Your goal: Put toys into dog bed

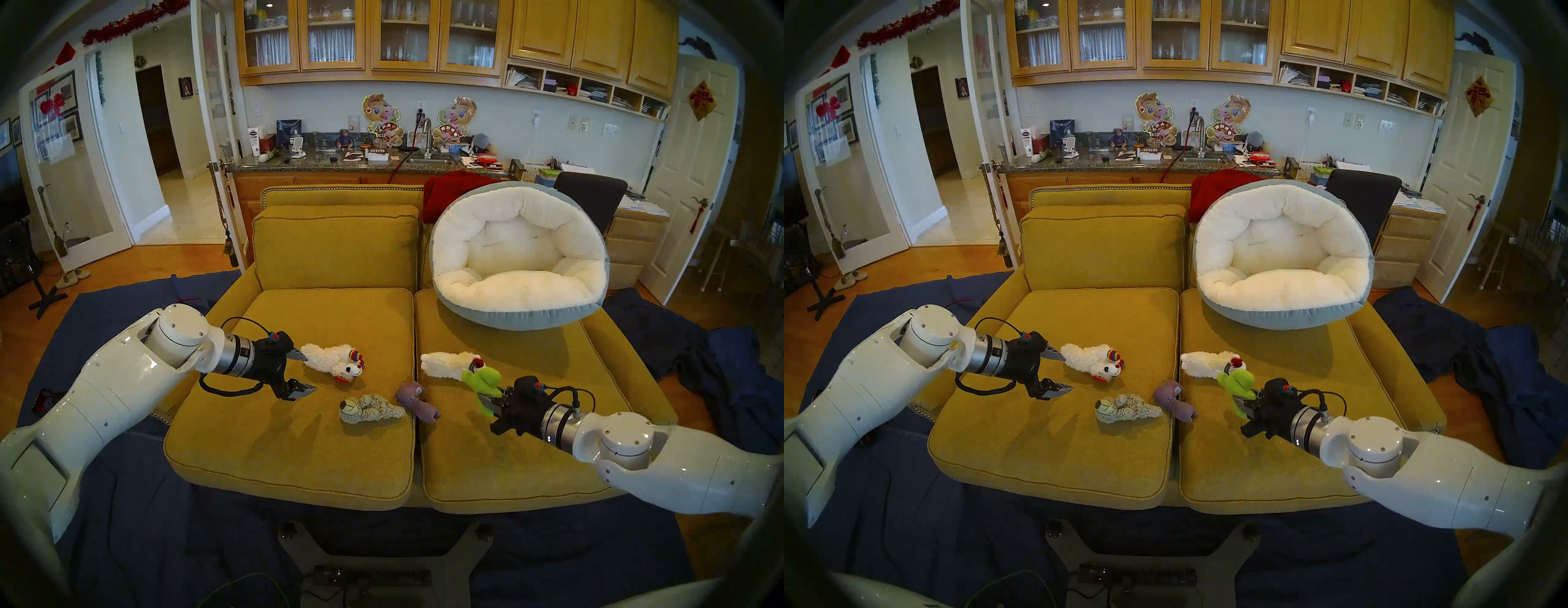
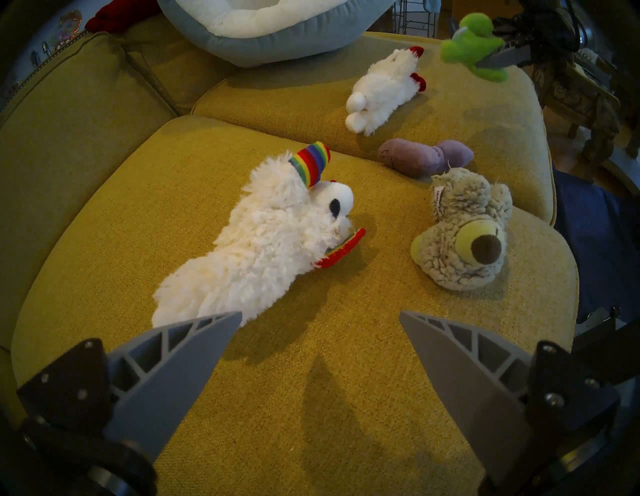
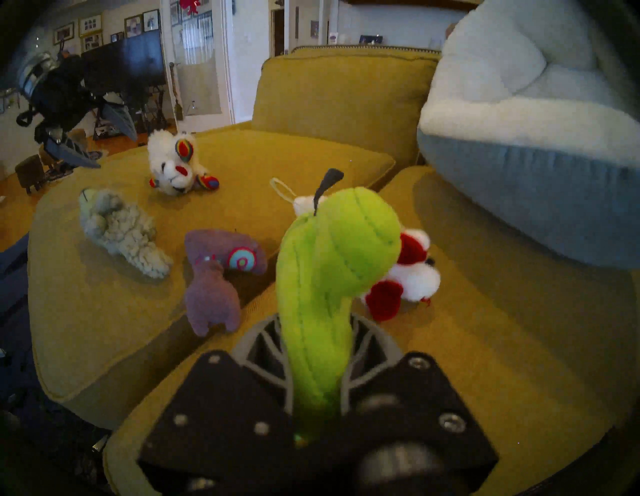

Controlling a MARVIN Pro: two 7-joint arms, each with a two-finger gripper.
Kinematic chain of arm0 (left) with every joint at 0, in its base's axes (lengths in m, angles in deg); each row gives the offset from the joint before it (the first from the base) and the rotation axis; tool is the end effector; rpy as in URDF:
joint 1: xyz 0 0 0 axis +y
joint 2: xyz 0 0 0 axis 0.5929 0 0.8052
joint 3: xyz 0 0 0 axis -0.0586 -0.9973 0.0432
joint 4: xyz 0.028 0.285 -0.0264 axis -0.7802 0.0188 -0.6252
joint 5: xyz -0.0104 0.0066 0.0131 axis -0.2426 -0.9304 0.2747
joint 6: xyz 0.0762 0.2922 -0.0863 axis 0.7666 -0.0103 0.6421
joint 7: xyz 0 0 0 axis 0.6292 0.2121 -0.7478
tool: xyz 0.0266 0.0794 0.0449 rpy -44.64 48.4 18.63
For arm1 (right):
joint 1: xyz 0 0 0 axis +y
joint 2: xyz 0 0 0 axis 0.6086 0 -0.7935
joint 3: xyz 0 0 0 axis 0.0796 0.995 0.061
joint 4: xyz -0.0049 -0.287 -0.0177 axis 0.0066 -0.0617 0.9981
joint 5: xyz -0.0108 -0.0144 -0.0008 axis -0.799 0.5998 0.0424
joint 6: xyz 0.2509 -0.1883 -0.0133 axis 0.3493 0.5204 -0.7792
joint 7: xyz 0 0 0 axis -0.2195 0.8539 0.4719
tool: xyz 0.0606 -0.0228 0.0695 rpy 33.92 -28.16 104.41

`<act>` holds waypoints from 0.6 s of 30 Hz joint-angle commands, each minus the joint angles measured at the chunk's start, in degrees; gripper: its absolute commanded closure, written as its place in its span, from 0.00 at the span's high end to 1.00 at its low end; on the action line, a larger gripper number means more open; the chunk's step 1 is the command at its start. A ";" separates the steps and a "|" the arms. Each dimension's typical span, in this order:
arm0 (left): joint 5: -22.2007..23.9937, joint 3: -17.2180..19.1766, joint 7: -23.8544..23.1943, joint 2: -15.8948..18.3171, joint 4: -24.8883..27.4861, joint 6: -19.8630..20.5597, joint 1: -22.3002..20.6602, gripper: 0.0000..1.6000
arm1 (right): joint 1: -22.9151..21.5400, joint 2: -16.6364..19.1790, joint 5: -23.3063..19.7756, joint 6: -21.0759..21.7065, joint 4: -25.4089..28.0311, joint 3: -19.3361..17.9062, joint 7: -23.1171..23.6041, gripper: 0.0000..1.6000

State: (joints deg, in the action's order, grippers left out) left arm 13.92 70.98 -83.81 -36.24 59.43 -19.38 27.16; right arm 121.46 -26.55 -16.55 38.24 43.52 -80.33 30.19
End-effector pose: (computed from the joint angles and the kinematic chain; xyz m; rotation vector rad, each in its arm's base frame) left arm 0.4430 0.1136 -0.2889 2.2052 -1.4636 1.0059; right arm 0.3247 -0.0938 -0.3307 -2.3189 -0.7672 -1.4748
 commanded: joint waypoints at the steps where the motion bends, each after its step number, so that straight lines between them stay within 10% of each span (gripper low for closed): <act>1: 0.25 0.97 -0.02 0.05 0.56 -0.12 -1.59 1.00 | -3.81 2.29 -2.05 0.10 2.21 -4.16 -0.17 0.00; 18: 0.23 0.96 0.08 0.07 0.58 -0.14 -1.51 1.00 | -13.25 -5.63 -1.94 9.27 -2.78 -11.19 -1.12 0.00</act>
State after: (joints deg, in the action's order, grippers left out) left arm 13.91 70.97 -83.73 -36.23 59.44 -19.39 27.21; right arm 114.80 -28.66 -19.36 45.11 42.37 -87.30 29.31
